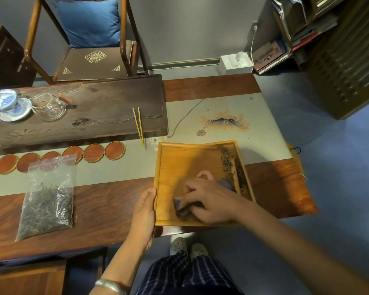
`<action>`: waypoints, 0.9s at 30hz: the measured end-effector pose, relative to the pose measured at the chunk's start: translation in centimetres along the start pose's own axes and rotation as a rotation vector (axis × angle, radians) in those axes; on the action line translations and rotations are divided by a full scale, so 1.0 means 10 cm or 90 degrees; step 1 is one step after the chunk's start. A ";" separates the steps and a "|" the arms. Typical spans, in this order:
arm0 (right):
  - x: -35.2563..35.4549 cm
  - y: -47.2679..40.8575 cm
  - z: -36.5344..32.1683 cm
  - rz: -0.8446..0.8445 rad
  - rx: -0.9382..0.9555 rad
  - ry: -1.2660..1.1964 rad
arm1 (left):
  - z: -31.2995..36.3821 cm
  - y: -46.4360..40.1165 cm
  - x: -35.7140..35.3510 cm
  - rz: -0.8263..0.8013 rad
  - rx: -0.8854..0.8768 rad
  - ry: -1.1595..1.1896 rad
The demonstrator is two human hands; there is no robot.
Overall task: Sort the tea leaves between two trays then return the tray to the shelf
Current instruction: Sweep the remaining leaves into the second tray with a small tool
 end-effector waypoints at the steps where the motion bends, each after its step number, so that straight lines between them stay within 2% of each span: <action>1: -0.01 -0.02 -0.04 0.020 0.010 -0.001 | 0.01 0.00 -0.01 0.001 -0.003 0.003; 6: -0.16 -0.22 -0.24 0.041 0.024 0.046 | 0.06 0.01 -0.07 0.005 -0.001 0.034; 16: -0.22 -0.12 -0.16 -0.006 0.022 -0.021 | 0.03 0.06 -0.02 -0.001 -0.005 0.073; 25: -0.08 0.17 0.04 -0.044 -0.009 -0.017 | -0.06 0.08 0.04 0.019 0.006 0.028; 27: 0.01 0.20 0.08 -0.019 -0.027 -0.043 | -0.06 0.08 0.04 0.029 0.005 0.020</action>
Point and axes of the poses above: each hand's wrist, its own y-axis away from the middle knuckle, its own x-axis out of the back of the hand, z = x × y, the point moved 3 cm from there along -y, towards the middle knuckle, and after that the axes turned 13 degrees about -y, right-handed, at the moved point
